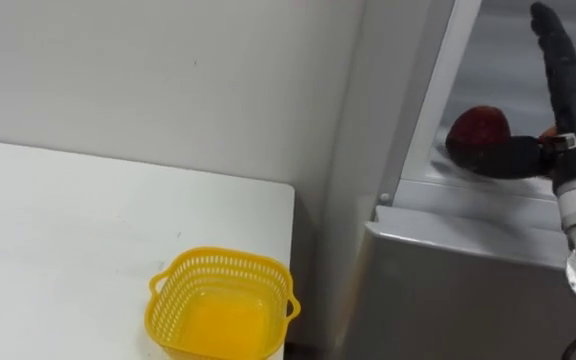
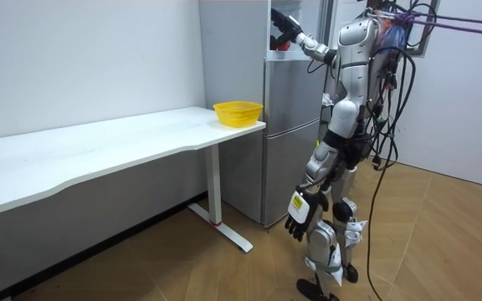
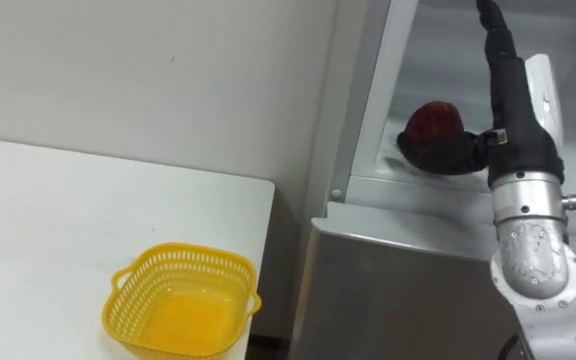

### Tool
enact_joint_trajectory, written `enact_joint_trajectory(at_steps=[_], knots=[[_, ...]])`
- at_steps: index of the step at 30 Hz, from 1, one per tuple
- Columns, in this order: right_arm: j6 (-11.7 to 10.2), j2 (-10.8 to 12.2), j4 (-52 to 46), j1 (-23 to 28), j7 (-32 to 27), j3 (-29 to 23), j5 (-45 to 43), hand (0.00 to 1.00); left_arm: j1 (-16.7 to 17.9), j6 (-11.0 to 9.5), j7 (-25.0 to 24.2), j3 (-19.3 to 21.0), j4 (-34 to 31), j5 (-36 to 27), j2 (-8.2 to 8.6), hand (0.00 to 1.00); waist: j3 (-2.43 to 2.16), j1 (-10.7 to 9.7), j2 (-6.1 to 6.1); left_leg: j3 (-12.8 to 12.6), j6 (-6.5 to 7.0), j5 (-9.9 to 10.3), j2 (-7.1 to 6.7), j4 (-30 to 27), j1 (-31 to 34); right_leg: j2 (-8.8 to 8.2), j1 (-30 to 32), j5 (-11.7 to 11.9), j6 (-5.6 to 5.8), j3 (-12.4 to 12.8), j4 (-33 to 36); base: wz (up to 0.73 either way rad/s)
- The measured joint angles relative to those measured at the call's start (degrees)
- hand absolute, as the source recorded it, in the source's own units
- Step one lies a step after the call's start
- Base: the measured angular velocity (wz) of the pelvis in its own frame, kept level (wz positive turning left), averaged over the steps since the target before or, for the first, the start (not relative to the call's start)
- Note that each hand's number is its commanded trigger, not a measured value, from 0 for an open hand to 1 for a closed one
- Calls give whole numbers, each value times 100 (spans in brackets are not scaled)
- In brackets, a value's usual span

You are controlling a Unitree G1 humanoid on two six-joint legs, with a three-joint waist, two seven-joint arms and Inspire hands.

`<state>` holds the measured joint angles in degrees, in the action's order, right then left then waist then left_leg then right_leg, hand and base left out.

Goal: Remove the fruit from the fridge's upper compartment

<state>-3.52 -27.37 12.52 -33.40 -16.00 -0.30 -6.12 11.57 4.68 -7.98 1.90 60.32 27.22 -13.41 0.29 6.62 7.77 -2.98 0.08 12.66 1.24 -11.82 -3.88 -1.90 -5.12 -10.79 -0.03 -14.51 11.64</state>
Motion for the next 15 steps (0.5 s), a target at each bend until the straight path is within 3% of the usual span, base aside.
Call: enact_joint_trajectory(at_steps=[11, 15], knots=[[187, -111, 761, -373, 867, 219, 607, 0, -30, 71, -168, 13, -185, -4, -91, 0, 30, 6, -44, 72, -3, 3, -5, -115, 39, -23, -71, 3, -6, -154, -4, 4], [287, -145, 1001, -460, 1057, 218, 813, 0, 6, 214, -168, 17, -185, -3, -87, 0, -2, 14, -17, 71, -5, 1, -7, -100, 43, -23, -68, 9, -16, -150, -2, 0]])
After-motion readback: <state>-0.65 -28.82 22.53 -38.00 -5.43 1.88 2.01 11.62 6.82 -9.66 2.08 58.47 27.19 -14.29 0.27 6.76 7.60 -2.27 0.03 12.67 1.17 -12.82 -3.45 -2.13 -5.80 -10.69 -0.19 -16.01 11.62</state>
